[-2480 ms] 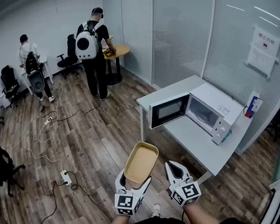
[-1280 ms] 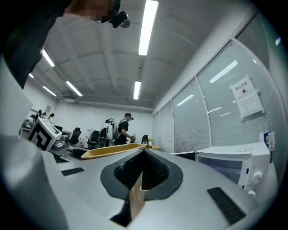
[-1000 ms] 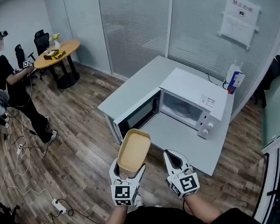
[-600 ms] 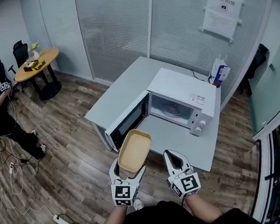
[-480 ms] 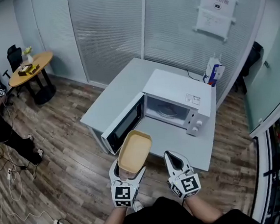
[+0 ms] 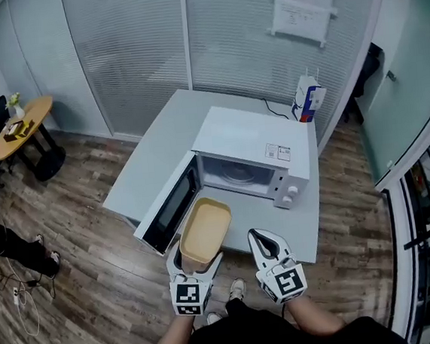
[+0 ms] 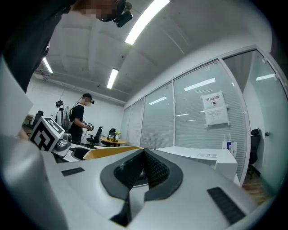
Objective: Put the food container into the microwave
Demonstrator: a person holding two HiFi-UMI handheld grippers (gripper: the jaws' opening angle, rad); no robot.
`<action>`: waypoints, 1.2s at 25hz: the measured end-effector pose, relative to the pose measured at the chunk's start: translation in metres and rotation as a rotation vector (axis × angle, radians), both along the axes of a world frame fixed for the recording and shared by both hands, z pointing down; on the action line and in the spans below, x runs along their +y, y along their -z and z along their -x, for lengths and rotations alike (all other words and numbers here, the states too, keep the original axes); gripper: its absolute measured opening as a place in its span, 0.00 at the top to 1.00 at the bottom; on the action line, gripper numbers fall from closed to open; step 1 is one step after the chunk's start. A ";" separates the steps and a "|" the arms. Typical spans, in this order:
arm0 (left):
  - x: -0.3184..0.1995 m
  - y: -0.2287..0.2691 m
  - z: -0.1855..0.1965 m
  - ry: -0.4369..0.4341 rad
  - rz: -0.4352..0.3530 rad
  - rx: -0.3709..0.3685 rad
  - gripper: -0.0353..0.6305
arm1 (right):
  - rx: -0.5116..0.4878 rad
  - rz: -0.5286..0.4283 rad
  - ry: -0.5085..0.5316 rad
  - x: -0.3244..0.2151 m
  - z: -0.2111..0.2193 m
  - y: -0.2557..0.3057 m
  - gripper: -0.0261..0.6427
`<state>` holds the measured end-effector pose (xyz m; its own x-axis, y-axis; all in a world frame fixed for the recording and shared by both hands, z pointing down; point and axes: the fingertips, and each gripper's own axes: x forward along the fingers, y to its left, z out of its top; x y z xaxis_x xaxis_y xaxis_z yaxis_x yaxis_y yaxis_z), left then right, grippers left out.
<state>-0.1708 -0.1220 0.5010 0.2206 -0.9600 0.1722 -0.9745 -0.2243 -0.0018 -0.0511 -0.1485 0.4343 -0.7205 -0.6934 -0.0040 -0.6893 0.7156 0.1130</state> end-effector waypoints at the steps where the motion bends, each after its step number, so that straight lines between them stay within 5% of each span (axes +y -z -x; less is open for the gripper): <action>1: -0.009 -0.003 -0.001 -0.004 0.007 -0.007 0.23 | 0.000 -0.004 -0.001 -0.007 -0.001 0.001 0.95; 20: -0.131 -0.032 -0.035 -0.080 0.110 0.014 0.23 | 0.002 0.010 -0.024 -0.130 -0.033 -0.004 0.95; 30: -0.167 -0.063 -0.041 -0.134 0.158 0.001 0.23 | 0.013 0.109 -0.101 -0.154 -0.038 -0.050 0.95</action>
<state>-0.1301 -0.2891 0.5640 0.3452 -0.8830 0.3180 -0.9358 -0.3497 0.0448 -0.0132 -0.3027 0.4845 -0.6464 -0.7583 0.0843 -0.7575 0.6510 0.0480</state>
